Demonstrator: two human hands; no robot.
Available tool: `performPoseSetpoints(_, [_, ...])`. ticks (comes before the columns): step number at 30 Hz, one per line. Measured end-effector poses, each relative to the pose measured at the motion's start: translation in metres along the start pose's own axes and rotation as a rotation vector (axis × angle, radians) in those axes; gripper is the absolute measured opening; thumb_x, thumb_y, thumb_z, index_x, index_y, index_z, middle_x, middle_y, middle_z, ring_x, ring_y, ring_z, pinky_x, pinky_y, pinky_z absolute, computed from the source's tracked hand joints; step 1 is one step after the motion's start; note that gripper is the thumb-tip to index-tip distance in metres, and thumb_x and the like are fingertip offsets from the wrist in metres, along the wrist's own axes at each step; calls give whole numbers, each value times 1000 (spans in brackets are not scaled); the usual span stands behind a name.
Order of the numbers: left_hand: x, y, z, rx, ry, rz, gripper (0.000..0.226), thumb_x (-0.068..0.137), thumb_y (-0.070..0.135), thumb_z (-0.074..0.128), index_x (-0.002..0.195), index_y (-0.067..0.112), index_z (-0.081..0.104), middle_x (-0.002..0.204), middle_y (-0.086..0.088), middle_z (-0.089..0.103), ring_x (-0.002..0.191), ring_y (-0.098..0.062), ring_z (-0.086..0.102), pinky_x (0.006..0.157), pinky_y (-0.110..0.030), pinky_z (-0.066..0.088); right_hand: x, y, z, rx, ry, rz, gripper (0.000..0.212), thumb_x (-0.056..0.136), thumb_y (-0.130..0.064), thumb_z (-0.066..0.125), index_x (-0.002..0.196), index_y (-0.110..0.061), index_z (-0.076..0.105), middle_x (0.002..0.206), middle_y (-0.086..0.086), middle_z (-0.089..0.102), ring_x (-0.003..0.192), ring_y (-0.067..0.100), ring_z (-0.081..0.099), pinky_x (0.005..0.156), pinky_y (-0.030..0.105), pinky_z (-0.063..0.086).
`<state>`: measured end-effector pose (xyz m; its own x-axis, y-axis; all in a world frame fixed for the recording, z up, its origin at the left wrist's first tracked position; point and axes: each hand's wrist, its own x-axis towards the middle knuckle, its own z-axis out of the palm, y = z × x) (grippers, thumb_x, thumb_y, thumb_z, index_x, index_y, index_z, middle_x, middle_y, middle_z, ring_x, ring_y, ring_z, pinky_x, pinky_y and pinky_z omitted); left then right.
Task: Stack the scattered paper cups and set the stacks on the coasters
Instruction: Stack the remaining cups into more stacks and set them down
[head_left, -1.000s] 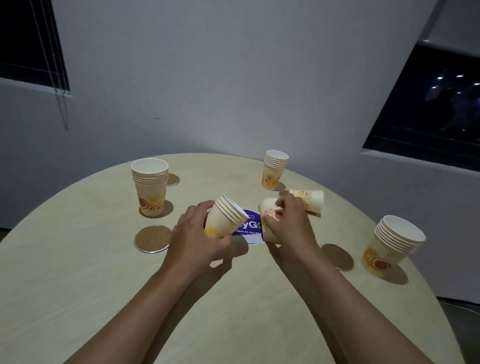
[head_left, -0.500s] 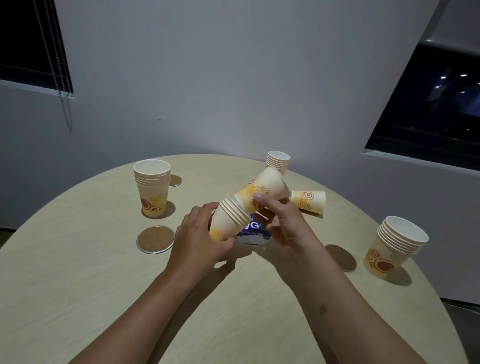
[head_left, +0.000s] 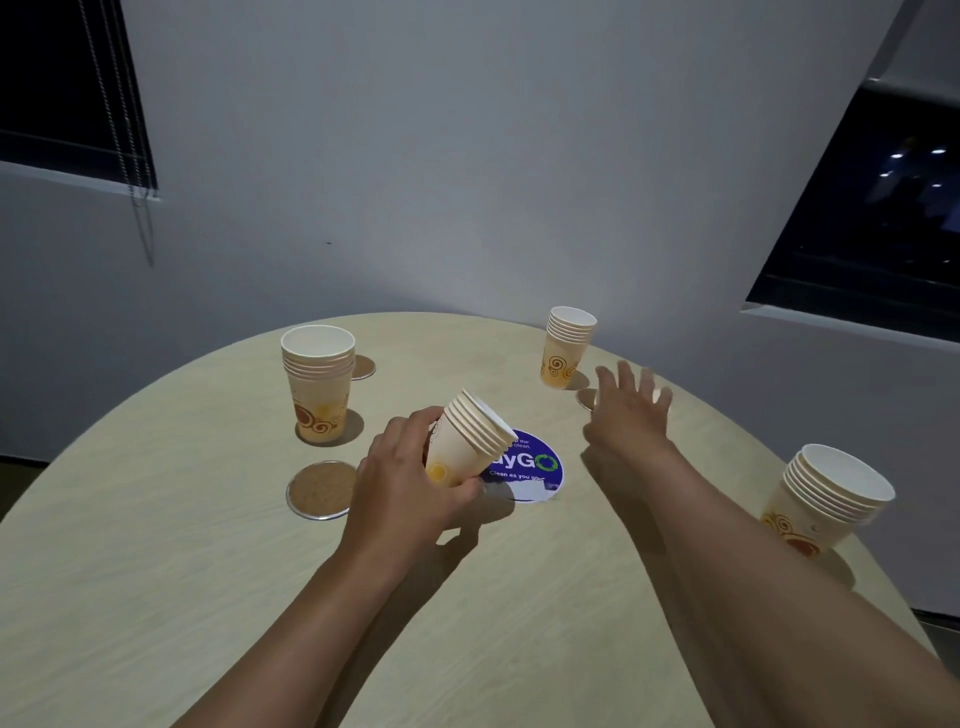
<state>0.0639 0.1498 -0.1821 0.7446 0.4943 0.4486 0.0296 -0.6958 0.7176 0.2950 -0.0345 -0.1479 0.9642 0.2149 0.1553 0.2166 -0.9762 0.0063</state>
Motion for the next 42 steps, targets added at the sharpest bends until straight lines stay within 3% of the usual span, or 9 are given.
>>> performPoseSetpoints(3, [3, -3, 1, 8, 19, -7, 82, 63, 52, 80, 133, 36, 41, 122, 8, 55, 105, -11, 51, 81, -35, 54, 17, 8, 7, -193, -24, 47, 98, 81, -31, 78, 159, -25, 19, 164, 11, 33, 154, 40, 18, 119, 64, 13])
performPoseSetpoints(6, [4, -4, 1, 0, 16, -6, 81, 63, 53, 79, 132, 37, 40, 120, 8, 54, 103, -11, 51, 80, -37, 55, 14, 7, 8, -323, 40, 15, 87, 75, -40, 84, 150, -23, 42, 149, 9, 47, 140, 33, 39, 114, 53, 28])
performPoseSetpoints(9, [4, -4, 1, 17, 25, -4, 82, 64, 53, 80, 133, 35, 41, 122, 6, 55, 105, -13, 52, 81, -39, 56, 0, -3, 3, -192, 121, -117, 77, 74, -50, 81, 140, -24, 51, 137, 9, 53, 125, 31, 49, 102, 46, 36])
performPoseSetpoints(12, [3, -4, 0, 21, 37, -4, 82, 64, 50, 81, 134, 34, 41, 125, 5, 55, 107, -13, 53, 83, -39, 55, -26, -21, -19, 365, 190, -169, 69, 72, -52, 74, 130, -26, 47, 122, 3, 56, 107, 27, 56, 88, 42, 42])
performPoseSetpoints(15, [2, -4, -1, 5, 40, -14, 81, 65, 48, 82, 134, 35, 41, 126, 6, 55, 107, -13, 52, 83, -37, 55, -47, -30, -49, 1030, -4, -104, 56, 82, -44, 69, 132, -35, 44, 122, -2, 59, 100, 18, 61, 82, 40, 55])
performPoseSetpoints(18, [1, -1, -2, -11, 37, -26, 81, 65, 47, 82, 134, 36, 41, 126, 6, 54, 105, -11, 51, 81, -33, 53, -60, -30, -57, 1514, -226, 58, 43, 92, -31, 70, 130, -17, 56, 130, 15, 66, 108, 27, 68, 85, 37, 57])
performPoseSetpoints(24, [-2, 4, -6, -24, 25, -28, 79, 66, 44, 81, 133, 35, 42, 123, 6, 55, 105, -14, 53, 81, -39, 56, -101, -43, -43, 2119, -537, 326, 55, 77, -15, 81, 126, -7, 58, 125, 22, 66, 111, 33, 65, 92, 41, 56])
performPoseSetpoints(30, [-2, 7, -7, -21, 13, -26, 81, 68, 44, 82, 136, 32, 40, 124, 5, 53, 107, -12, 51, 81, -33, 54, -112, -61, -40, 1989, -450, 85, 41, 89, -20, 73, 127, -12, 59, 127, 16, 71, 116, 33, 69, 100, 49, 56])
performPoseSetpoints(42, [1, 7, -10, -112, 17, -51, 79, 69, 41, 82, 136, 32, 40, 127, 5, 53, 105, -12, 53, 79, -28, 53, -126, -77, -35, 1529, -471, -259, 71, 80, -52, 65, 145, -24, 50, 143, 3, 58, 129, 25, 58, 107, 49, 51])
